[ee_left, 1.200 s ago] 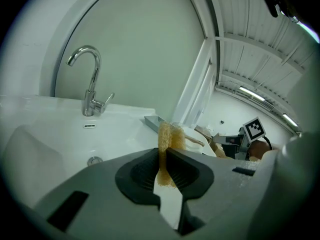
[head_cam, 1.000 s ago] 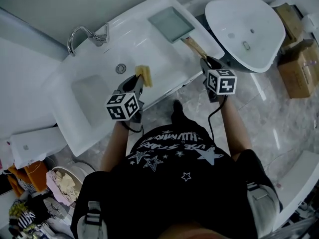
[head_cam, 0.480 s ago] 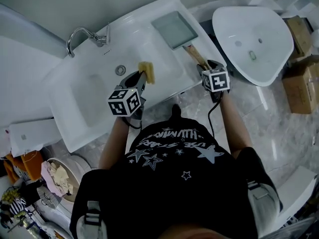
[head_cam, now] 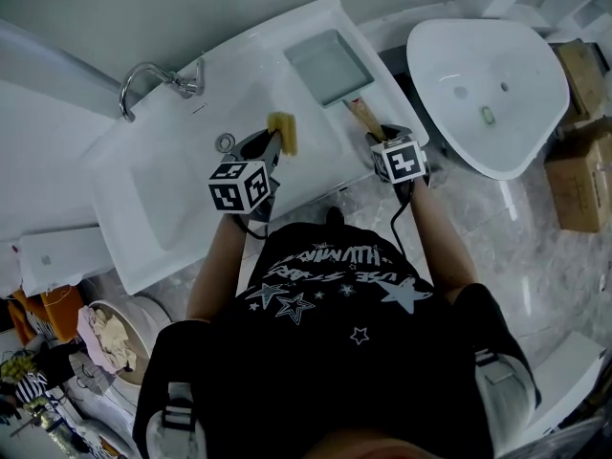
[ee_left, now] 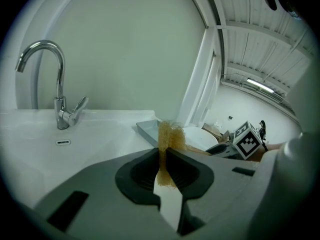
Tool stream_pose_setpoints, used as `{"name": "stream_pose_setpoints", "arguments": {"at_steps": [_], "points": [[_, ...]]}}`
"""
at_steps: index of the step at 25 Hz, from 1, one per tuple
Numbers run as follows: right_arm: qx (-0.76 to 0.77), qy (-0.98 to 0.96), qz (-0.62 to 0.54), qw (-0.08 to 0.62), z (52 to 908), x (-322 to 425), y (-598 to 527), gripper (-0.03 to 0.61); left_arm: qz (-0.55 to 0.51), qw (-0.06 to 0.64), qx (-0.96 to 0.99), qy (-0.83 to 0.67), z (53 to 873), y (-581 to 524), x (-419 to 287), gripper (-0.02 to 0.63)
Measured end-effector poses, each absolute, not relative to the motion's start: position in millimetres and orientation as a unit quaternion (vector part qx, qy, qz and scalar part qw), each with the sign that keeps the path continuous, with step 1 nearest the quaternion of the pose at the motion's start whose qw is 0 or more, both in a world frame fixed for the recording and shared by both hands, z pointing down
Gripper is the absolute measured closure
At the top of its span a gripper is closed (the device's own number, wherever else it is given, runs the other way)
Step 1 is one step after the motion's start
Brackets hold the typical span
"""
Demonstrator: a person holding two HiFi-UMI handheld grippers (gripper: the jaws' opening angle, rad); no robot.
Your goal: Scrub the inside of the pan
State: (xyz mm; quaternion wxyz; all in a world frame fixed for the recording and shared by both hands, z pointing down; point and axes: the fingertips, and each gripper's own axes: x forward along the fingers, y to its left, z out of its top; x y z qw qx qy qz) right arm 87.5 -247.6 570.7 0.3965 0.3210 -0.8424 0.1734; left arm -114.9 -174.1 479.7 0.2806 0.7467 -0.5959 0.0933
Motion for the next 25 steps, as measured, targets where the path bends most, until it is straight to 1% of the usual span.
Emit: {"name": "stream_pose_setpoints", "arguments": {"at_steps": [6,17,25], "points": [[0.315,-0.848,0.180,0.385,568.8,87.6,-251.6,0.448,0.117,0.281,0.764,-0.569,485.5,-201.3,-100.8,0.563],[0.311,-0.835,0.205,0.405,572.9,86.7,-248.6,0.448,0.176,0.258,0.805,-0.504,486.8,-266.4,-88.2,0.563],[0.315,-0.835,0.211,0.399,570.8,85.9,-252.1,0.448,0.214,0.266,0.815,-0.468,499.8,-308.2,-77.2,0.563]]}}
